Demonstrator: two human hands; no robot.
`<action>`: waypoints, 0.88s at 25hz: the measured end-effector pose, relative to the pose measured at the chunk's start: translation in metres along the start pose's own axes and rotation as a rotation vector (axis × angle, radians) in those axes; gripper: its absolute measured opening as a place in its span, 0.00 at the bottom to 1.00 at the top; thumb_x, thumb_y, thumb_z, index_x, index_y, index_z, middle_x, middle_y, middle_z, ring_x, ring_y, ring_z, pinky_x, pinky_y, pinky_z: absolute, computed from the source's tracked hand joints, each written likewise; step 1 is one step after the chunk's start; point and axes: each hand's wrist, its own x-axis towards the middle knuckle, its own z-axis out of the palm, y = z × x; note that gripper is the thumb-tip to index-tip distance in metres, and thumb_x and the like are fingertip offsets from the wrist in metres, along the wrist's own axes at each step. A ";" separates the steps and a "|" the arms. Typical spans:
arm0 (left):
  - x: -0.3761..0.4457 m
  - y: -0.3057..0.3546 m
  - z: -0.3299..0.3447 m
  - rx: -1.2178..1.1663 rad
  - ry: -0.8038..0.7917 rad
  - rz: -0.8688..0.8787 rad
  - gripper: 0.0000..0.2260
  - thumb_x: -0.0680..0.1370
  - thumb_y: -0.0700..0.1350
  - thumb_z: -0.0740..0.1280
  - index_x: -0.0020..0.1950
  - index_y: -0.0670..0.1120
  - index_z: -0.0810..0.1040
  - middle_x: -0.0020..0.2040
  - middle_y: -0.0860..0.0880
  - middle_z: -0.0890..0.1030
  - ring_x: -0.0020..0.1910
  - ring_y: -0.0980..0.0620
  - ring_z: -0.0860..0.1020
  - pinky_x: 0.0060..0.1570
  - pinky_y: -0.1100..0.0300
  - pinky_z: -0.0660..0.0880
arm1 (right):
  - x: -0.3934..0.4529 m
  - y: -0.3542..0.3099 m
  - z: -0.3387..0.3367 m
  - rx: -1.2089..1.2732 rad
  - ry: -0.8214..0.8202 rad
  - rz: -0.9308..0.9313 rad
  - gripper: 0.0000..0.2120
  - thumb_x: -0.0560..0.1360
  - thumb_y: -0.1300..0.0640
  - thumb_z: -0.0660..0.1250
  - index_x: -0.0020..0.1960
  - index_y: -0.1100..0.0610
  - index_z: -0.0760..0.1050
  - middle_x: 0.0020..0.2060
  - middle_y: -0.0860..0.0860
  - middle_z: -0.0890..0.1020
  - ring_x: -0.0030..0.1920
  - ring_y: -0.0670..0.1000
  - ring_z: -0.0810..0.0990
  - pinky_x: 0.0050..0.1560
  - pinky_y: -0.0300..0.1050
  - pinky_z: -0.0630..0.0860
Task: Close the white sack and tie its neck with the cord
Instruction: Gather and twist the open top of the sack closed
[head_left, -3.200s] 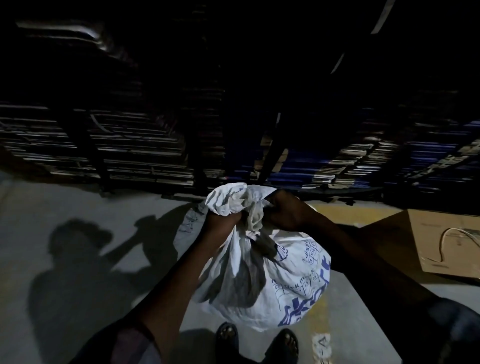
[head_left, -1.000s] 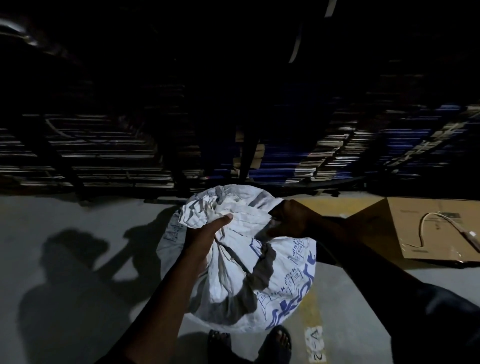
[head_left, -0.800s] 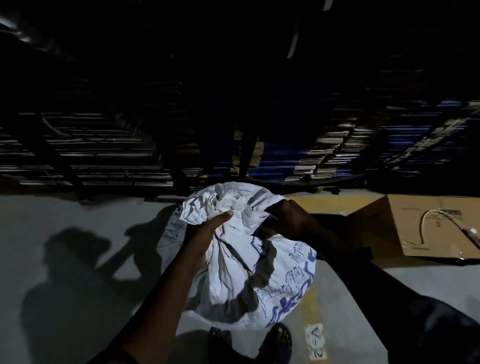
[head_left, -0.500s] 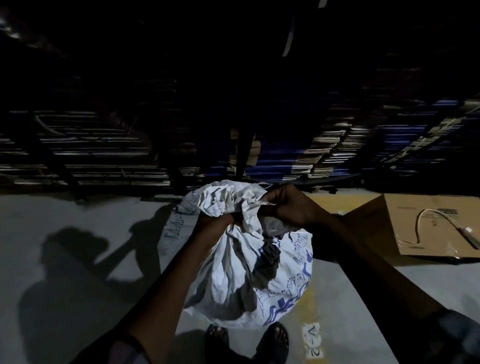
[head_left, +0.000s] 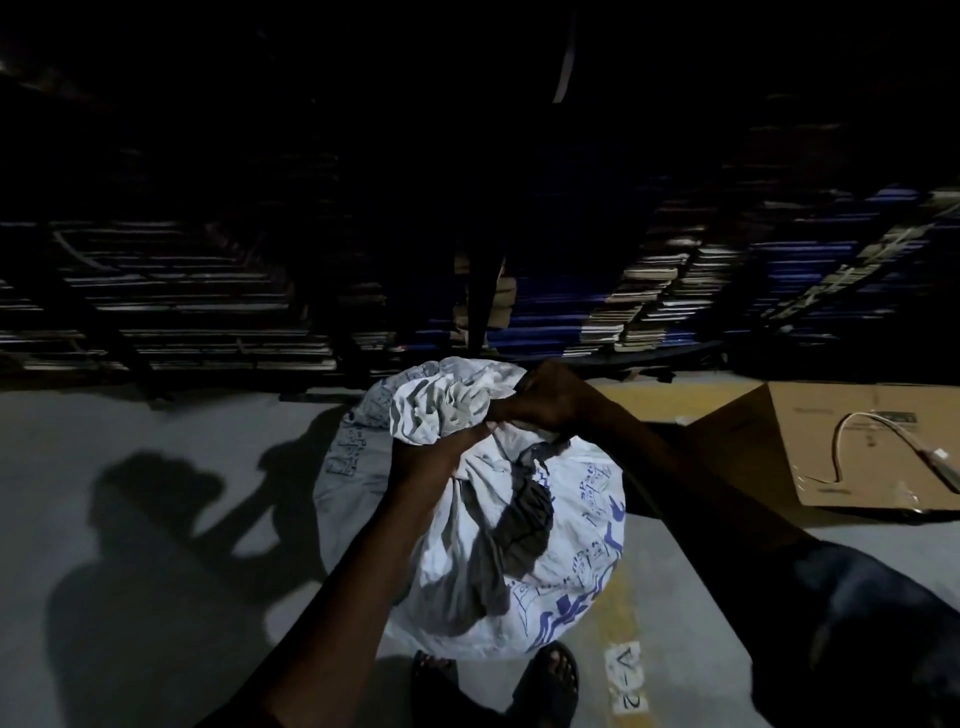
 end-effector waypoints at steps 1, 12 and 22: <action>0.002 -0.001 0.000 -0.013 0.022 -0.043 0.29 0.66 0.47 0.84 0.65 0.42 0.82 0.53 0.50 0.88 0.49 0.67 0.81 0.35 0.72 0.75 | -0.001 0.008 -0.004 0.052 -0.026 -0.007 0.30 0.70 0.46 0.79 0.24 0.60 0.66 0.17 0.48 0.68 0.21 0.43 0.64 0.28 0.37 0.64; 0.009 0.008 -0.008 -0.016 -0.097 -0.188 0.20 0.64 0.54 0.84 0.53 0.51 0.88 0.55 0.53 0.87 0.54 0.58 0.82 0.54 0.59 0.77 | -0.035 0.055 0.012 0.601 0.205 -0.133 0.31 0.71 0.51 0.81 0.41 0.78 0.71 0.33 0.56 0.70 0.34 0.48 0.69 0.38 0.41 0.67; 0.001 -0.004 -0.012 0.045 -0.168 -0.016 0.28 0.63 0.48 0.86 0.62 0.51 0.84 0.57 0.56 0.87 0.57 0.60 0.84 0.55 0.64 0.78 | -0.002 -0.001 0.007 0.516 0.073 0.132 0.15 0.68 0.61 0.81 0.34 0.62 0.75 0.22 0.53 0.71 0.23 0.50 0.71 0.32 0.43 0.73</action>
